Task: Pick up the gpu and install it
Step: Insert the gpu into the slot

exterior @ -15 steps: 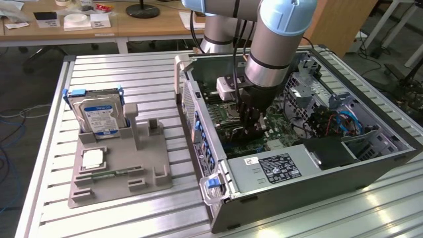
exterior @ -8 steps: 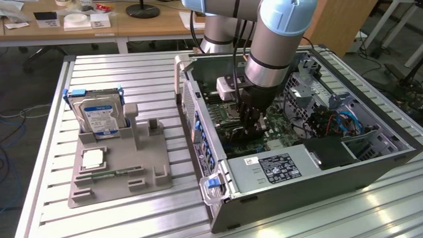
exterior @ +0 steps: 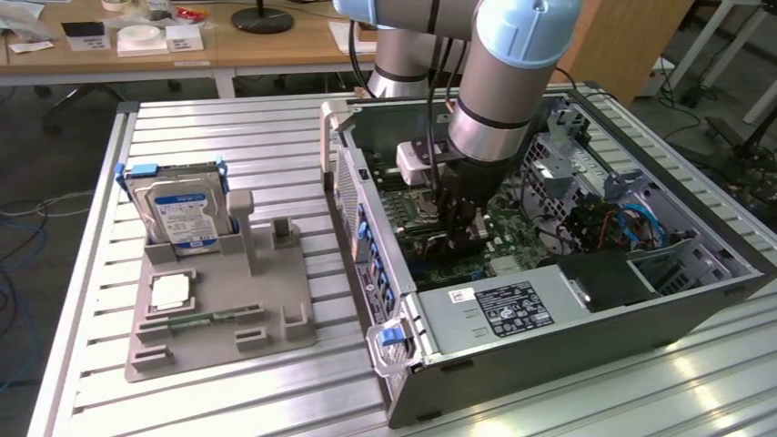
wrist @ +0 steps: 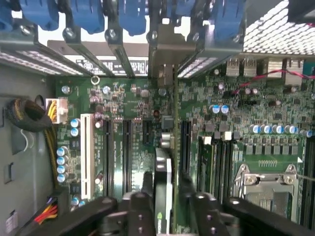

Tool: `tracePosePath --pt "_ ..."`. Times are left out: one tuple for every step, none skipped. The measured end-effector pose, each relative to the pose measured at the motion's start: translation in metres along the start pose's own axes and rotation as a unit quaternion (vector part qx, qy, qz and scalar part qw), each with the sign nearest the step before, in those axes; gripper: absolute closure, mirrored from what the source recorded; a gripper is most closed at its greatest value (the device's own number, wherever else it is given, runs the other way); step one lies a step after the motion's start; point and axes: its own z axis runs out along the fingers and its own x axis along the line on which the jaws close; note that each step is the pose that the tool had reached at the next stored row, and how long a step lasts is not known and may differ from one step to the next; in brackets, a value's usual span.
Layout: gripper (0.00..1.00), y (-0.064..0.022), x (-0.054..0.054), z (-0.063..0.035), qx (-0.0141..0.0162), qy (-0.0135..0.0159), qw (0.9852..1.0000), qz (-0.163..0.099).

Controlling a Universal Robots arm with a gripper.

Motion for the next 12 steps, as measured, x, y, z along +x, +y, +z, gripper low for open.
tracePosePath --pt "0.60 -0.0002 0.0001 -0.0004 -0.0002 0.0005 1.0000 0.000" --pt "0.60 -0.0002 0.0002 -0.0006 -0.0003 0.0006 1.0000 0.000" --pt "0.55 -0.0002 0.0002 -0.0005 -0.0003 0.0006 1.0000 0.000" --pt "0.49 -0.0002 0.0002 -0.0006 -0.0003 0.0006 1.0000 0.000" --pt "0.49 -0.0002 0.0002 -0.0006 -0.0003 0.0006 1.0000 0.000" --pt "0.49 -0.0002 0.0002 -0.0005 -0.0003 0.0006 1.0000 0.000" --pt "0.42 -0.0002 0.0002 -0.0006 -0.0003 0.0006 1.0000 0.000" --pt "0.42 -0.0002 0.0002 -0.0006 -0.0003 0.0006 1.0000 0.000" --pt "0.42 -0.0002 0.0002 -0.0006 -0.0003 0.0006 1.0000 0.000" --pt "0.42 -0.0002 0.0002 -0.0006 -0.0003 0.0006 1.0000 0.000" --pt "0.42 -0.0002 0.0002 -0.0008 -0.0004 0.0007 1.0000 0.000" --pt "0.42 -0.0002 0.0002 -0.0016 -0.0004 0.0008 1.0000 0.000"
